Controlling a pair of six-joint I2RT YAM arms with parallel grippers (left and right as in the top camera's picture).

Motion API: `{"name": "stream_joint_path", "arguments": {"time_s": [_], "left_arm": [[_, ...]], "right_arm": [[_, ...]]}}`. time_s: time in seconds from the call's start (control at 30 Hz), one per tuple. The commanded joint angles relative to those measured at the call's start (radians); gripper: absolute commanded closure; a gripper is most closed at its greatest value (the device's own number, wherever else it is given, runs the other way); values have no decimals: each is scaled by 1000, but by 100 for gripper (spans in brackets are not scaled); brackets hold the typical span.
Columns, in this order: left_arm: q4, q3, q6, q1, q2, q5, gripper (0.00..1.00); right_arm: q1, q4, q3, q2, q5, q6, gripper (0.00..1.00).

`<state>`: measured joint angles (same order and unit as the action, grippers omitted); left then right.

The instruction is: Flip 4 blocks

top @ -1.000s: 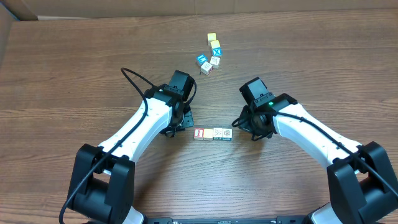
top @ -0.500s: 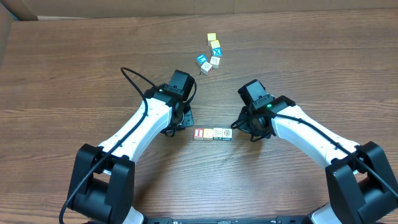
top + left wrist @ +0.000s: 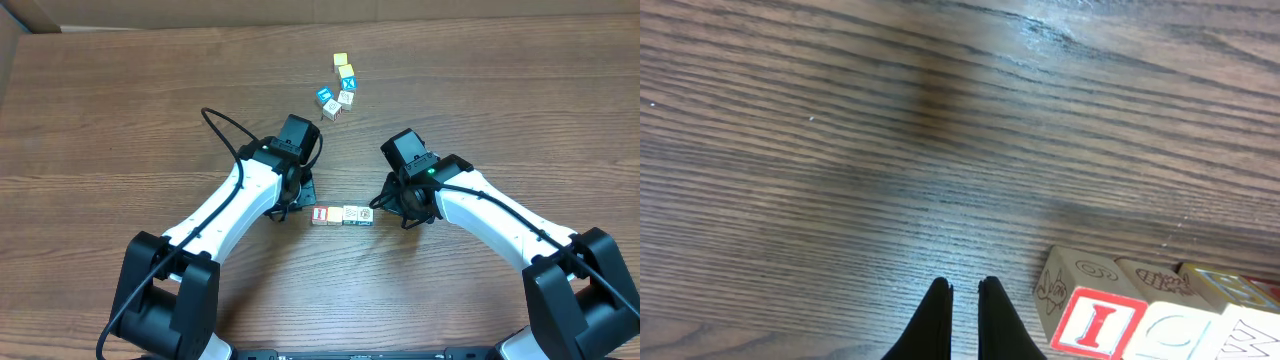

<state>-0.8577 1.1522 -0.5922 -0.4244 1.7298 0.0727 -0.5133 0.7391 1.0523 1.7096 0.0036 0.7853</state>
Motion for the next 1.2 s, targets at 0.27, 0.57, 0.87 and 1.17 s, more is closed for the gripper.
{"name": "stream_joint_path", "arguments": {"time_s": [0.27,0.57,0.87,1.17], "left_arm": [[25,-47,1,-29,4,3,96],[82,-89,2,-29,4,-51,96],[100,-95,1,-29,4,-59,96],[104,-112,1,-29,4,-89,96]], "right_arm": [[-4,13,-8,5,-73,-1,96],[-18,-71,-51,6,-49,4,96],[-37,-134,-78,6,-49,6,96],[-37,-157,-78,23,-50,23,96]]}}
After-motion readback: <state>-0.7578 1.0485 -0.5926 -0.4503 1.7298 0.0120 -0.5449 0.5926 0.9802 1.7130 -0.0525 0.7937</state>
